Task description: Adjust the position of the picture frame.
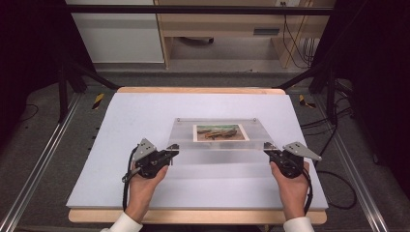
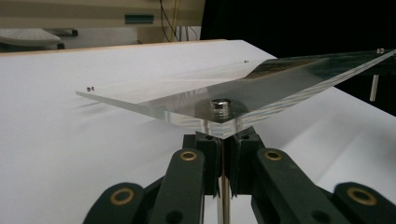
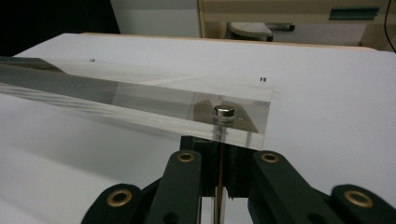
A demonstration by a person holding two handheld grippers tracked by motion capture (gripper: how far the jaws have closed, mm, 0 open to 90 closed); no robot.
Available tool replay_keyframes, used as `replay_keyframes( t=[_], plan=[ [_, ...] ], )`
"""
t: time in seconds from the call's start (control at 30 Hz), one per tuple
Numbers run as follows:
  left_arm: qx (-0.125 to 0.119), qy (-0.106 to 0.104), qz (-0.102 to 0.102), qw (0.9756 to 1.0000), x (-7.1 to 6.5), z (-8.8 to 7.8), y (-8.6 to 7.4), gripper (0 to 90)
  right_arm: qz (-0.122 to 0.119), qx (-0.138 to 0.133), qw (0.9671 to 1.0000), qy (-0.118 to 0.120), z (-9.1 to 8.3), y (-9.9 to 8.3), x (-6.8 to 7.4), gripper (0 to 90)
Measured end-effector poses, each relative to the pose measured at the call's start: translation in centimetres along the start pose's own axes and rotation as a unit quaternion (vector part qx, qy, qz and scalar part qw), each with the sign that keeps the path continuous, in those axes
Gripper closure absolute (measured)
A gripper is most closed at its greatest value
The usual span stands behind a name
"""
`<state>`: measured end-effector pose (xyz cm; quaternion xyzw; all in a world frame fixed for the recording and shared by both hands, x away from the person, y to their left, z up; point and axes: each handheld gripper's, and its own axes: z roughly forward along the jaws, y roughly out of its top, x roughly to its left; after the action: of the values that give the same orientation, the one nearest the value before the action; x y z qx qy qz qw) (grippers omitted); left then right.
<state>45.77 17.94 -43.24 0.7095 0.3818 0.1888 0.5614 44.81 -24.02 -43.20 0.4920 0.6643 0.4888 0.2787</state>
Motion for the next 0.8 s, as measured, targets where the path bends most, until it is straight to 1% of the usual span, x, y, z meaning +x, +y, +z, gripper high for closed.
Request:
replay_keyframes(
  t=[0.03,0.07,0.2,0.37,0.4,0.43,0.47,0.5,0.63,0.8],
  plan=[
    [-0.002,0.003,0.000,1.0000,0.3,-0.3,0.1,83.8,0.000,0.000,1.0000,0.000,0.0,0.0,0.0,85.0],
    [-0.006,0.008,0.002,0.9999,1.0,-0.8,0.4,83.9,-0.001,-0.002,1.0000,0.003,0.5,0.4,0.7,85.0],
    [-0.012,0.016,0.002,0.9998,2.4,-1.5,0.7,83.9,-0.002,-0.003,1.0000,0.007,1.8,1.1,1.9,85.0],
    [-0.019,0.021,-0.004,0.9996,4.1,-1.9,0.8,83.9,-0.005,-0.003,0.9999,0.012,3.5,1.8,3.0,85.0],
    [-0.019,0.021,-0.004,0.9996,4.1,-1.9,0.8,83.9,-0.004,-0.002,0.9999,0.012,3.8,1.8,3.2,84.9],
    [-0.018,0.022,-0.006,0.9996,4.7,-1.9,0.7,83.9,-0.004,-0.002,0.9999,0.012,4.1,1.9,3.3,85.0],
    [-0.018,0.022,-0.006,0.9996,4.7,-1.9,0.7,83.9,-0.004,-0.001,0.9999,0.012,4.4,1.9,3.4,85.0],
    [-0.018,0.023,-0.006,0.9996,5.1,-1.8,0.6,83.9,-0.005,0.000,0.9999,0.012,4.6,1.9,3.6,85.0],
    [-0.013,0.024,-0.010,0.9996,5.7,-1.6,0.4,83.9,-0.006,0.007,0.9999,0.011,5.3,1.7,3.7,84.9],
    [-0.010,0.021,-0.012,0.9996,6.1,-1.3,0.1,83.8,-0.004,0.013,0.9999,0.008,5.5,1.5,3.8,84.9]
  ],
)
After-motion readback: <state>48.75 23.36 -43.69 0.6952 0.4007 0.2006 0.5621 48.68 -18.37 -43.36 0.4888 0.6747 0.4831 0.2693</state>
